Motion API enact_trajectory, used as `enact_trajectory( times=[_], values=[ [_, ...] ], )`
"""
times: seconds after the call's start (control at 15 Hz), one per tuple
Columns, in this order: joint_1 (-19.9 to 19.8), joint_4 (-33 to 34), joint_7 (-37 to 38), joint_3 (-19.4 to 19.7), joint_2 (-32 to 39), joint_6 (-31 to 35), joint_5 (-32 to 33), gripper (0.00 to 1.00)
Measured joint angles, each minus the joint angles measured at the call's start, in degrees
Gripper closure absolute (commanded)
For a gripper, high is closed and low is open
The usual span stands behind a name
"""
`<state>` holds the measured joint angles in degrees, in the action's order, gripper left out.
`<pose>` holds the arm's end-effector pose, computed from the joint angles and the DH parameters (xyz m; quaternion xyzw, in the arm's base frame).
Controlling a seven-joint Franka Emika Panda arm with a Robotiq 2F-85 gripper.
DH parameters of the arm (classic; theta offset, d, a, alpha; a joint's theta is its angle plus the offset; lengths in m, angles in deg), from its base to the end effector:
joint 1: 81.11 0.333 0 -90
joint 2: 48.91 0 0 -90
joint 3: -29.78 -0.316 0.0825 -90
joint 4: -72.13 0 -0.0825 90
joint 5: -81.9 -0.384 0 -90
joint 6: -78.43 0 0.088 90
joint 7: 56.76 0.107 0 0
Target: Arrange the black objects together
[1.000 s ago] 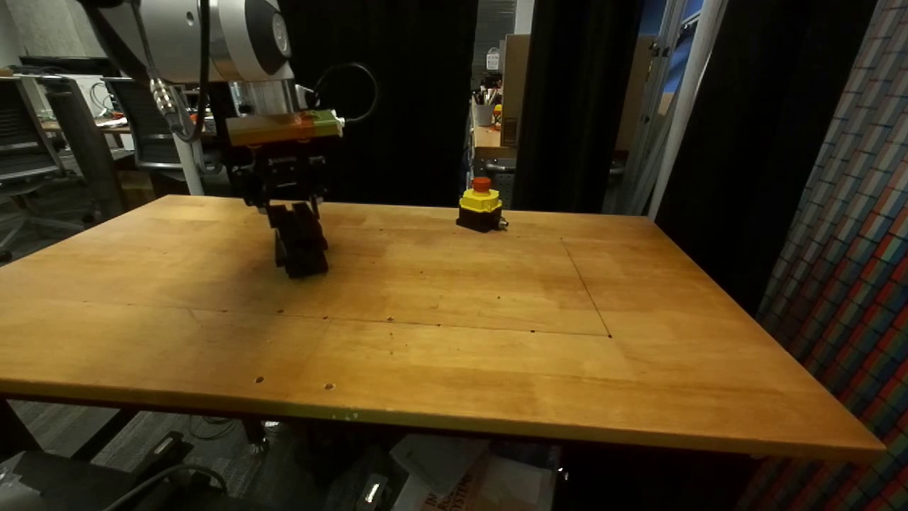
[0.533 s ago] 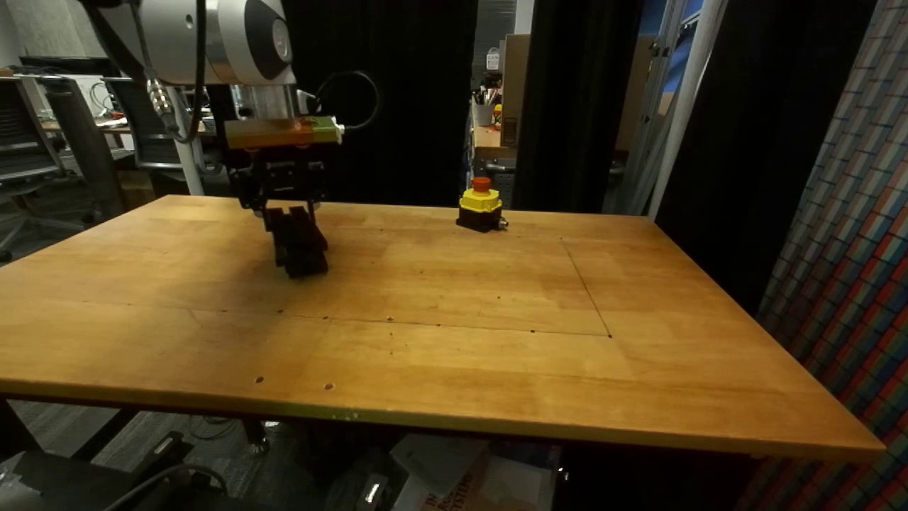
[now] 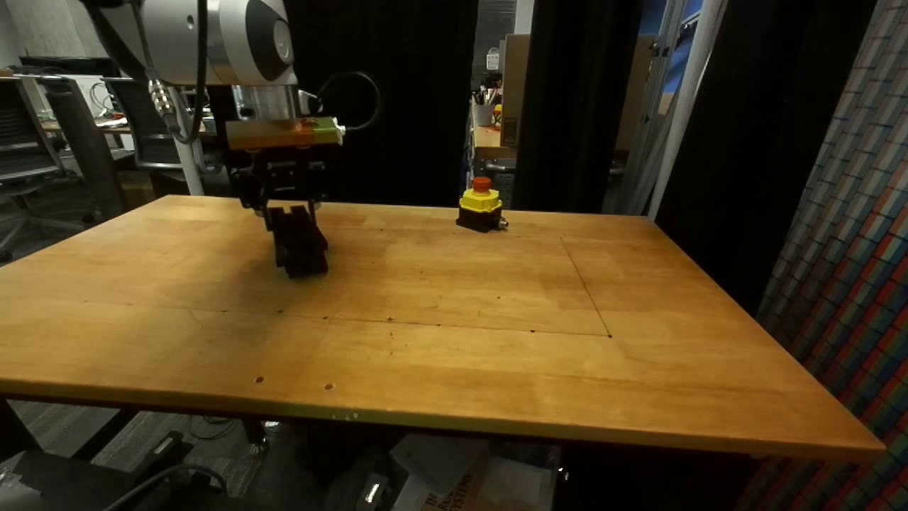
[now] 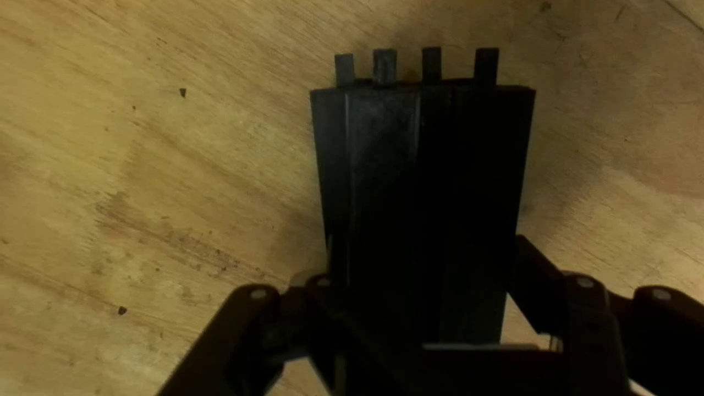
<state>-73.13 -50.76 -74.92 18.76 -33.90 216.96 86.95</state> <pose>0.5391 0.1839 0.2839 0.9381 0.3463 0.0086 0.0047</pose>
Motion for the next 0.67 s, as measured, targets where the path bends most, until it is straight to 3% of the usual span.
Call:
enact_trajectory(
  times=[0.6, 0.67],
  values=[
    [-0.47, -0.86, 0.0, 0.05, 0.0, 2.31, 0.0, 0.55],
    [-0.5, -0.92, 0.0, 0.05, 0.0, 2.43, 0.0, 0.12]
  ],
)
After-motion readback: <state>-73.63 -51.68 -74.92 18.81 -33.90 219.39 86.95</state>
